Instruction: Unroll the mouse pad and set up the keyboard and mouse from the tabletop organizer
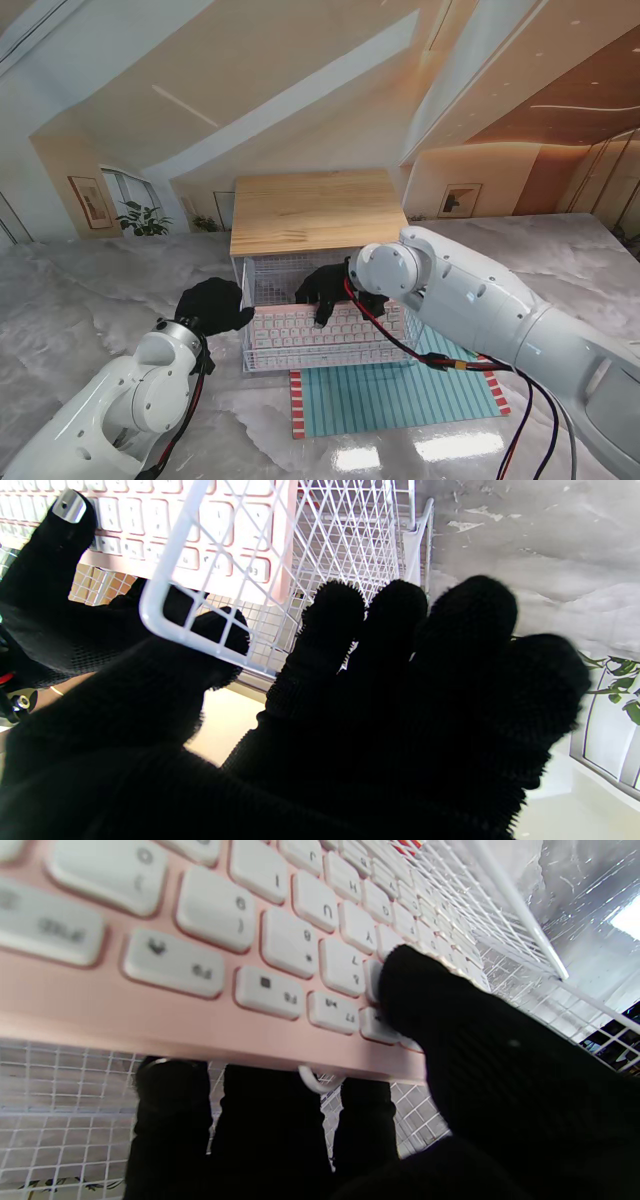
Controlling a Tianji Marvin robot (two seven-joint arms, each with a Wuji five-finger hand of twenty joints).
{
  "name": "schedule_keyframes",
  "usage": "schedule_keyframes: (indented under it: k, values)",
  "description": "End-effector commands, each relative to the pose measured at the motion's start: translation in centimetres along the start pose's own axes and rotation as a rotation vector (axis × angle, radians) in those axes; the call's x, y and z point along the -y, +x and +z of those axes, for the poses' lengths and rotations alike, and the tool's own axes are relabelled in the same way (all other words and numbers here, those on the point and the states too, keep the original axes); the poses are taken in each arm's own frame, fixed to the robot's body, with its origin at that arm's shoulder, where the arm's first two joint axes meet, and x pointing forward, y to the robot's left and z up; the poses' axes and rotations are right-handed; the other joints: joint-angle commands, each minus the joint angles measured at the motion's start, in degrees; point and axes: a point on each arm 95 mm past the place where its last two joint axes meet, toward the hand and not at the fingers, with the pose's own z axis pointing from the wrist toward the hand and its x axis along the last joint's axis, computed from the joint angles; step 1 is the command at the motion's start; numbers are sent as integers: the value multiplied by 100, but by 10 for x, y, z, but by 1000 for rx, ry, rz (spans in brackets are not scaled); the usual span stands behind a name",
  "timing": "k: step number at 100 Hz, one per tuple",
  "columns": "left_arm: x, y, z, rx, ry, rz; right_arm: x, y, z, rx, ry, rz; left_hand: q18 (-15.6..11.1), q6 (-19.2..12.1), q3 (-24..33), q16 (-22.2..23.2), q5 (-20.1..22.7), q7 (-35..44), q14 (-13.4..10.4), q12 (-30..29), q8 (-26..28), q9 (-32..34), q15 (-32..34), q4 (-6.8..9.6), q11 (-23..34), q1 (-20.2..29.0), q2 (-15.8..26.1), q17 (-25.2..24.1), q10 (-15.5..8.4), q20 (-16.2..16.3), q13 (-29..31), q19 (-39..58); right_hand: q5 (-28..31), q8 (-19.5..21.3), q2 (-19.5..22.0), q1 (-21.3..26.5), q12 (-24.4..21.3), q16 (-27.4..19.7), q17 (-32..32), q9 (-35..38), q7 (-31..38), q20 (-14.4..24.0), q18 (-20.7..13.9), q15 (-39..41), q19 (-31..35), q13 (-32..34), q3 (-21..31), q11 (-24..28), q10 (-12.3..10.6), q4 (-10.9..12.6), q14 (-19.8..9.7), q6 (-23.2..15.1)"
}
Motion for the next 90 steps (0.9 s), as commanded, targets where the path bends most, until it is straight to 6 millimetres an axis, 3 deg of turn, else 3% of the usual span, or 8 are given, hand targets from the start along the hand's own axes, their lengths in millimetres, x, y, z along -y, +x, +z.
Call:
schedule_keyframes:
  k: [1,17,39,54,90]
  values:
    - [-1,5,0,-12,-10,-11,11,3,4,-14,43,-5,-66,32,220,58,-6,47,345,52,-57,240,158,-122,93,233,-96,150,223,-59,274,300,-12,206,-175,399,60,-146,157,117,459,-193,-230,249,-776,26,251,152,-173,-267,-78,-481]
    - [-1,5,0,-11,-6,-13,11,2,5,-36,34,16,-66,34,221,57,-5,46,341,51,-57,240,158,-122,92,220,-91,149,221,-58,273,300,448,-174,-172,1254,-66,-671,1001,1164,1280,-337,-294,804,-421,770,231,171,-91,-584,111,-606]
    - [1,3,-1,-10,6,-18,9,2,2,-76,-11,59,-63,27,222,56,-4,46,338,51,-57,236,156,-125,92,211,-89,148,218,-56,270,299,1372,-635,-141,1470,-123,-701,1664,2225,1889,-442,-176,905,-260,1478,449,-89,-68,-743,331,-419]
    - [2,2,-2,-8,16,-22,9,4,-2,-102,-30,72,-63,25,222,55,-4,38,345,49,-62,227,151,-127,87,211,-83,148,217,-56,259,299,1657,-719,-177,1494,-76,-538,1835,2443,1966,-381,-181,860,-313,1646,608,-248,16,-809,405,-324]
    - [4,1,-4,-12,39,-32,5,11,-14,-141,-66,47,-138,-64,106,54,-55,-130,328,21,-99,57,79,-147,-2,-1,107,-68,176,-47,45,229,1703,-570,-196,1481,60,-349,1855,2424,1956,-84,-219,898,-597,1614,817,-258,153,-882,439,-50]
